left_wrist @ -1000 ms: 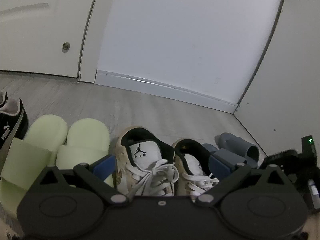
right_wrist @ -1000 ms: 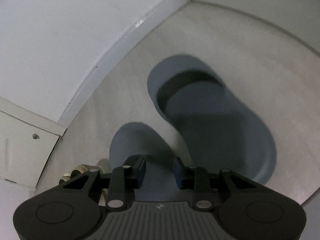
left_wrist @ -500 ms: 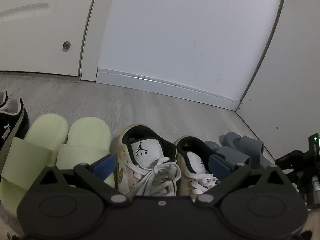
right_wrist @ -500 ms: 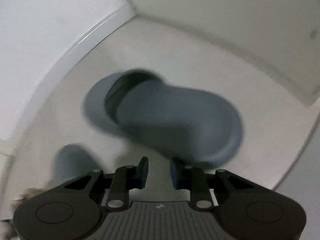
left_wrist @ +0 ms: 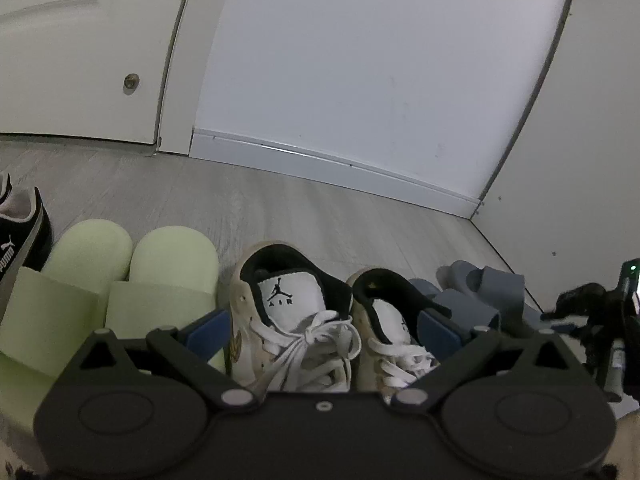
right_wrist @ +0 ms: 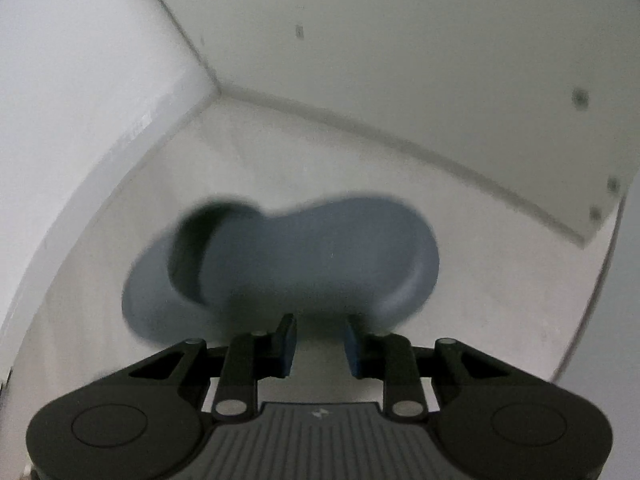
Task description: Organize scattered shoes
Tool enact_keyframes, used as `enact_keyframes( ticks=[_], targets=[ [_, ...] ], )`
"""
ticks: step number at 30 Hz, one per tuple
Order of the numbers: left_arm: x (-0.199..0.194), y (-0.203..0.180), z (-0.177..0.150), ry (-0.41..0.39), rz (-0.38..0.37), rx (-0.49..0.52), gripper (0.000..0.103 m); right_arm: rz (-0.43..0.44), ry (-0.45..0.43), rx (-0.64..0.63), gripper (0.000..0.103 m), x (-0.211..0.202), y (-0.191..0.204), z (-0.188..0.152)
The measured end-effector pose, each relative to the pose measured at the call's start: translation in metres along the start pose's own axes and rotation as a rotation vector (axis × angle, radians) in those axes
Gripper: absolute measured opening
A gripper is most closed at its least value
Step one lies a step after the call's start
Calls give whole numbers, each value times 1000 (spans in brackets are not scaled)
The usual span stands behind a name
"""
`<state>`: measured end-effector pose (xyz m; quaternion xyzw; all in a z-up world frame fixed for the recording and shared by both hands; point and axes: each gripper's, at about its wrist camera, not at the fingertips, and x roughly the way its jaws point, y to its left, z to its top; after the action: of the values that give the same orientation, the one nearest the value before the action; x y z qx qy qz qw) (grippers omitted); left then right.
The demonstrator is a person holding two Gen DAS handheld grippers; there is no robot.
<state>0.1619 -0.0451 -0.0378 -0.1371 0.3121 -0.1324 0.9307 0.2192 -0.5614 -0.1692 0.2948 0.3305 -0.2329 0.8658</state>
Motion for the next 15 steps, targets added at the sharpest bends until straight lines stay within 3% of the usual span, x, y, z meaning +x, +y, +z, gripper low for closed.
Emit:
enact_keyframes(
  ticks=[2, 4, 5, 6, 8, 11, 15],
  targets=[
    [3, 1, 0, 4, 1, -13, 101, 36, -88, -65, 48, -12, 15, -3],
    [5, 1, 0, 10, 1, -14, 101, 107, -193, -198, 96, -25, 41, -12],
    [6, 0, 0, 11, 5, -6, 101, 116, -237, -282, 102, -27, 55, -18],
    [6, -1, -1, 11, 8, -1, 101, 125, -282, -367, 103, -30, 68, -25],
    [7, -3, -2, 10, 21, 19, 101, 40, -338, -598, 103, -21, 103, -42],
    [10, -5, -3, 21, 32, 39, 101, -64, -365, -698, 103, 6, 125, -53],
    [16, -5, -5, 37, 48, 47, 101, -114, -361, -713, 103, 28, 127, -50]
  ],
)
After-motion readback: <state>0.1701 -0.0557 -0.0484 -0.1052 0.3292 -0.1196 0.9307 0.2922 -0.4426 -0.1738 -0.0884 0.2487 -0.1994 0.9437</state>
